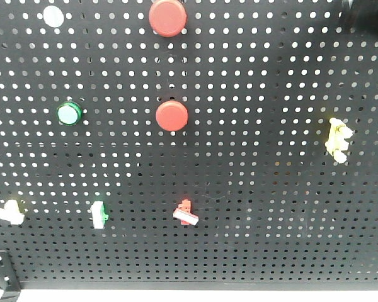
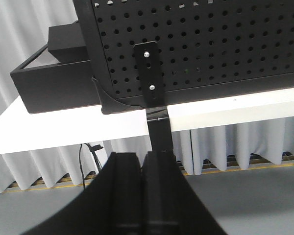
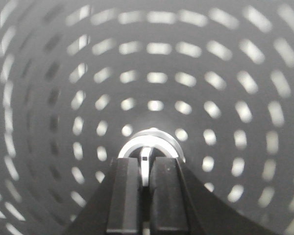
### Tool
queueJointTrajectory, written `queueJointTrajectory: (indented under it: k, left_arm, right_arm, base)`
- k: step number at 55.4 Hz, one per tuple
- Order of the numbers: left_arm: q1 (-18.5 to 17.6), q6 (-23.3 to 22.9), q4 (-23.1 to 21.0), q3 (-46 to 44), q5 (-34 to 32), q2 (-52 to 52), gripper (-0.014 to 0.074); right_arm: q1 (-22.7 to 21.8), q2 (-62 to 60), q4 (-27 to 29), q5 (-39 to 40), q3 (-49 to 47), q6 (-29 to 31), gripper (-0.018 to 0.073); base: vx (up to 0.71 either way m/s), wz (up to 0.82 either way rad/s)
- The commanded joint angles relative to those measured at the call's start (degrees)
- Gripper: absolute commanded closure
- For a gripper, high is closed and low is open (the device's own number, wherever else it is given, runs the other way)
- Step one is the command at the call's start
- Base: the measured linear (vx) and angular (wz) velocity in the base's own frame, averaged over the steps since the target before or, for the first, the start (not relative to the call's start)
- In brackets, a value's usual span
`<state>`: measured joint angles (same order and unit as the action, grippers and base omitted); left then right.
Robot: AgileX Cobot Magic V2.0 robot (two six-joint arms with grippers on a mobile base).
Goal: Rotate knob clockwise with right arm
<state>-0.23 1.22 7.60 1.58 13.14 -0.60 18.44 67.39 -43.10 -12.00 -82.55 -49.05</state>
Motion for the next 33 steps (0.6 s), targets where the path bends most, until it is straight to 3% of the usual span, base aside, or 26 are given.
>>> queueJointTrajectory:
  k: [1, 15, 33]
  left_arm:
    - [-0.14, -0.08, -0.49, 1.54, -4.48, -0.9, 0.0603]
    - [-0.14, -0.08, -0.49, 1.54, -4.48, -0.9, 0.0603]
    - [-0.14, -0.08, -0.49, 1.54, -4.48, -0.9, 0.0603]
  right_arm:
    - [-0.32, -1.23, -1.15, 5.19, -3.13, -8.72, 0.0568]
    - [-0.32, -1.23, 2.09, 5.4, -3.13, -28.06, 0.0564]
    - [-0.32, -1.23, 2.68, 9.77, -3.13, -43.76, 0.0557]
  base:
    - [0.0, 0.0]
    - [0.0, 0.0]
    - [0.0, 0.0]
